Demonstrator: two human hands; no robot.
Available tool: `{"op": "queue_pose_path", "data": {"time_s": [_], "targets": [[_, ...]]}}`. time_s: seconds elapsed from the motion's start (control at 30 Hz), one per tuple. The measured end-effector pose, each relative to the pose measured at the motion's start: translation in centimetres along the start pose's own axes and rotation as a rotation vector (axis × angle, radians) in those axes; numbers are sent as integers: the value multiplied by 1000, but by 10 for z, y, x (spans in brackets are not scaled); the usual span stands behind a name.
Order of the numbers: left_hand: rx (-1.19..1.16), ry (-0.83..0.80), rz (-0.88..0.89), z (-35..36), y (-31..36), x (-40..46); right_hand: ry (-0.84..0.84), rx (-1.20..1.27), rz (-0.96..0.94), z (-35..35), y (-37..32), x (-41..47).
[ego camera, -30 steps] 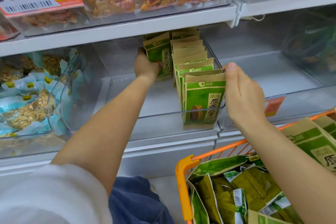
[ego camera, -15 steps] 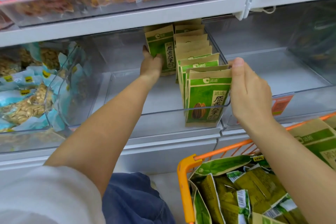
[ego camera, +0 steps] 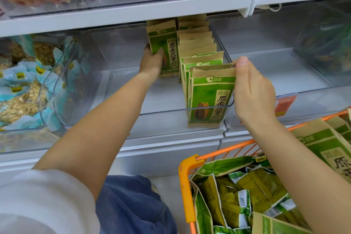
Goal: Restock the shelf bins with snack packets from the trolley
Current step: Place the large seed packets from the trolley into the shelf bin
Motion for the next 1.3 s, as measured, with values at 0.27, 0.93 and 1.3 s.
{"op": "queue_pose_path", "data": {"time_s": [0.27, 0.93, 1.3], "targets": [[10, 57, -26, -7, 0, 2, 13, 2, -12, 1, 1, 1], [88, -478, 545, 44, 111, -274, 95, -429, -266, -130, -29, -78], [408, -641, 676, 104, 100, -331, -283, -712, 315, -189, 62, -141]]}}
Point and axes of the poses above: each hand's wrist, its own x-axis towards the middle knuckle, its own z-axis out of the palm, y = z × x, the point moved 5 cm from there along x, towards the middle knuckle, and after that the axes turned 2 degrees about -z, right-handed, at the moved point
